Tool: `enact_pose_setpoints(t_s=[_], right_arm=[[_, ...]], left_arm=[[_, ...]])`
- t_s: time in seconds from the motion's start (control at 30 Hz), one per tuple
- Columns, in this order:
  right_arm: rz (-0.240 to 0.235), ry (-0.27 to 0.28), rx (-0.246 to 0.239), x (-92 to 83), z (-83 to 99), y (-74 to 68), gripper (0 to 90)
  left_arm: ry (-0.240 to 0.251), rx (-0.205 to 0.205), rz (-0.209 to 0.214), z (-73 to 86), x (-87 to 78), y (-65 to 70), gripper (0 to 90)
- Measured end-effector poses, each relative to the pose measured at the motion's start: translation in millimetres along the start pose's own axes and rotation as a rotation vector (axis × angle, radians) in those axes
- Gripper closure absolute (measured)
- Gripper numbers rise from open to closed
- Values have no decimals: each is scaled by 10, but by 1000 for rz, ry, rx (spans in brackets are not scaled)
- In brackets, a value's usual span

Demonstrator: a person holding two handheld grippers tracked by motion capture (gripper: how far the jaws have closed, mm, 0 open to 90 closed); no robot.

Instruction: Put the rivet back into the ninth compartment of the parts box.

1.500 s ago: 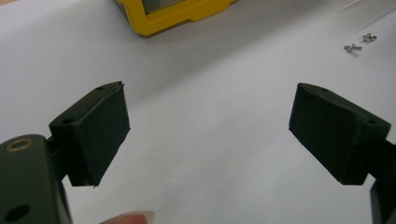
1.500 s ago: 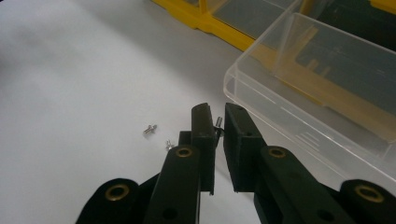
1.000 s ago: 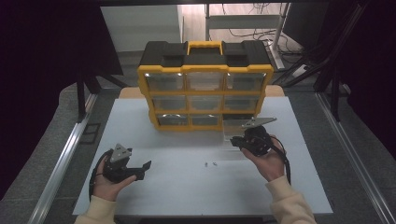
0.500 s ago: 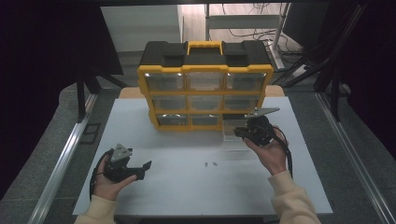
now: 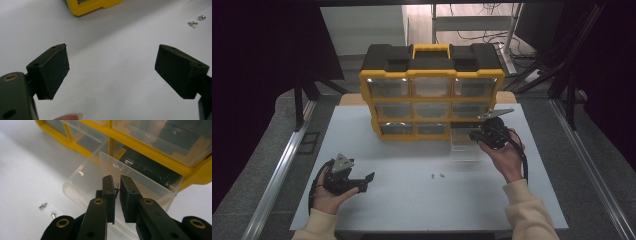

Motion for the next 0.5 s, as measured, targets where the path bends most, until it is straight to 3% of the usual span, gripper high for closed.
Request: enact_pose_setpoints(t_s=[0.5], right_arm=[[26, -32, 11, 86, 47, 86, 823]], left_arm=[[-7, 5, -1, 8, 3, 6, 126]])
Point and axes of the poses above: each handheld gripper's, and its own axes: x roughly forward along the jaws, z roughly out of its underside, y roughly to its right, the point moved 6 cm from there along x, roughly forward along the jaws, and after that the axes turned 1 degree about -y, right-handed, at the moved point
